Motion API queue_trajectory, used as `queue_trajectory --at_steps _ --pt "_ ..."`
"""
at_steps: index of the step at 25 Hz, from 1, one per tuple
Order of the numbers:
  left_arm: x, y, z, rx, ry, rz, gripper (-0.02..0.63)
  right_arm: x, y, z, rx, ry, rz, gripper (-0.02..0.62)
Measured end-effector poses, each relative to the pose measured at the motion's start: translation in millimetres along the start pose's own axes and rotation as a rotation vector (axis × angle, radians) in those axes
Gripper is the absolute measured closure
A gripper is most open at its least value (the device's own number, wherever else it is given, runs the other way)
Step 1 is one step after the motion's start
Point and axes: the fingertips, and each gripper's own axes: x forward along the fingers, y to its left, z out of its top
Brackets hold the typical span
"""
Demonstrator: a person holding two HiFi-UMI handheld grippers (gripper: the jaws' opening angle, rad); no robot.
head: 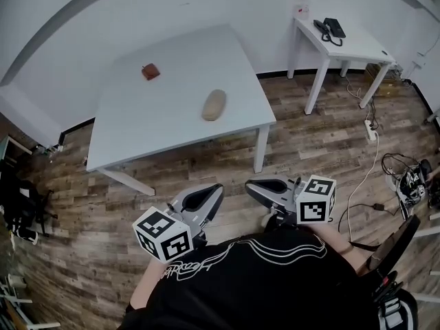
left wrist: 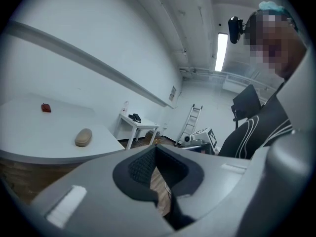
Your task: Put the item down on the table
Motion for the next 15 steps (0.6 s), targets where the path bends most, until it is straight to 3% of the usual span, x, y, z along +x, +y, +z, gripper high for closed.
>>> queue_trajectory --at_steps 15 --pt "-15.4 -1.7 -8.0 0.008 -0.035 -0.008 0.603 4.1 14.4 -14.7 -0.018 0.033 -0.025 0.588"
